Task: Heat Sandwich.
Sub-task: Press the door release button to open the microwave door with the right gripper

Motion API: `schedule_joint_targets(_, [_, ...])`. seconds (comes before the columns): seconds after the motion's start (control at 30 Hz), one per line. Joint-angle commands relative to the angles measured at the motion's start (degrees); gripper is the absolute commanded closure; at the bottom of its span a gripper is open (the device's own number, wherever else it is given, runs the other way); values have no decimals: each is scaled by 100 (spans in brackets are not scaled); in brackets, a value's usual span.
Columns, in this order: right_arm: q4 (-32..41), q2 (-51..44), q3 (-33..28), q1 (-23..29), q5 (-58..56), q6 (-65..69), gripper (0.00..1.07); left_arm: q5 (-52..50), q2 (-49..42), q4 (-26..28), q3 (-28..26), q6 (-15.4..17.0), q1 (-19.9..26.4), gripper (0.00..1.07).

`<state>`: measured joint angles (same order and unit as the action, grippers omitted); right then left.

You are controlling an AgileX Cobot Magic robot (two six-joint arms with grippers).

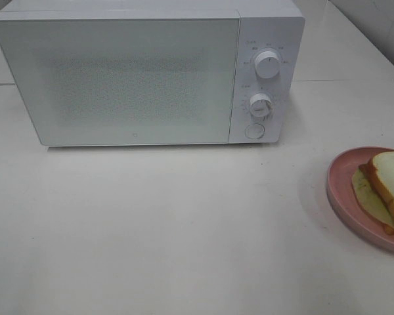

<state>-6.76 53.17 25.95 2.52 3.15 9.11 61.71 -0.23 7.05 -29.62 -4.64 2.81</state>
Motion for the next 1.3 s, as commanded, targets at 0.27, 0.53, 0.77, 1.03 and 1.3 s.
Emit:
schedule_joint_targets(0.27, [-17, 968, -246, -23, 1811, 241, 34, -57, -109, 34, 6, 29, 29, 9])
schedule_joint_targets(0.53, [894, 1346, -865, -23, 3512, -378, 34, -57, -109, 34, 6, 29, 29, 9])
schedule_joint_targets(0.77, [1845, 1656, -1215, 779, 4515, -1071, 34, -57, -109, 34, 6, 29, 29, 9])
schedule_joint_targets(1.03, [2750, 2372, -1306, 1971, 5311, -2023, 34, -57, -109, 34, 6, 29, 29, 9])
schedule_joint_targets(1.3, [3438, 2997, -1306, 2956, 6113, -2246, 34, -57, -109, 34, 6, 29, 29, 9])
